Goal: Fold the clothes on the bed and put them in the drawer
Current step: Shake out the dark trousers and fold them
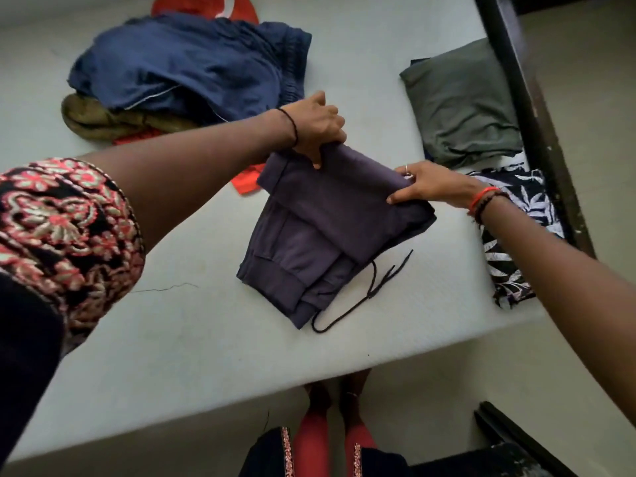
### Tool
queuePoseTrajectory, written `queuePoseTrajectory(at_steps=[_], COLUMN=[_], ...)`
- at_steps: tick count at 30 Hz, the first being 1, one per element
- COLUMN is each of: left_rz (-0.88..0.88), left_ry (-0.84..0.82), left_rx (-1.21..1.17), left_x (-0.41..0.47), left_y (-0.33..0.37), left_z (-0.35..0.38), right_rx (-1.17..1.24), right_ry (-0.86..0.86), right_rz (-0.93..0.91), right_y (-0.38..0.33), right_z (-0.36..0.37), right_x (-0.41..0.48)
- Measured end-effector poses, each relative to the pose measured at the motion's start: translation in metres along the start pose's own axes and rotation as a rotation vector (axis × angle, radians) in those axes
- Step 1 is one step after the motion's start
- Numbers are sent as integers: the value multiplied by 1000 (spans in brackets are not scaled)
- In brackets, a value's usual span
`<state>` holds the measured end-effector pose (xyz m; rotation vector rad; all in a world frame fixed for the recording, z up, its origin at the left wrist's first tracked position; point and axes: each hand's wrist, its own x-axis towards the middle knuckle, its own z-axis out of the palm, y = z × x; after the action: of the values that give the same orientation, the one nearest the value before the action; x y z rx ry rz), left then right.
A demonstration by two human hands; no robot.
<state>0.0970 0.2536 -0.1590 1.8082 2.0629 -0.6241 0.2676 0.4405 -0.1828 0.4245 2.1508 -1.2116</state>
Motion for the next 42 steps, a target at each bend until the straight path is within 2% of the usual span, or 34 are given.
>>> queuePoseTrajectory(at_steps=[3,5,8,10,13,15,18,21,23,25,28,31,32,33,34,36,39,42], left_rz=[-34,-22,-13,-16,-24,6,73,30,-83,-339,-972,-1739,-1919,-1999,-1971,-1771,-1555,-1492], left_ry=[139,260,483,573,614,606,498,379,394,495,661,802,830,829,806,760,850,953], left_rx=[20,52,160,183,143,81,0,-81,-164,-331,-789,-1469,-1723,-1978,-2215,-2487,-2627,-2699], left_x=[-6,-16,-43,-66,-106,-130,-156,-167,-165,-158,-145,-126,-120,-114,-106,-90,-75,-69], left_y=[-6,-5,6,22,56,78,105,119,126,140,175,215,228,241,256,280,288,272], left_z=[-18,-21,-4,21,65,96,144,173,171,166,150,139,134,129,127,122,119,126], right_rx=[-159,-378,-688,-809,-884,-884,-839,-740,-633,-516,-291,-189,-144,-70,19,133,117,125], right_ry=[78,154,285,357,442,490,384,291,326,417,428,365,341,302,242,93,-29,-52], right_rz=[-25,-74,-106,-134,-305,-348,-313,-307,-323,-319,-191,-108,-76,-25,37,155,204,182], right_y=[-16,-28,-44,-46,-33,-17,3,12,12,9,2,0,1,1,1,4,10,14], right_z=[-30,-36,-14,21,96,146,210,234,224,202,157,122,115,109,106,103,106,109], right_x=[-2,-7,-30,-49,-73,-85,-101,-106,-100,-89,-65,-31,-21,-12,-4,6,12,17])
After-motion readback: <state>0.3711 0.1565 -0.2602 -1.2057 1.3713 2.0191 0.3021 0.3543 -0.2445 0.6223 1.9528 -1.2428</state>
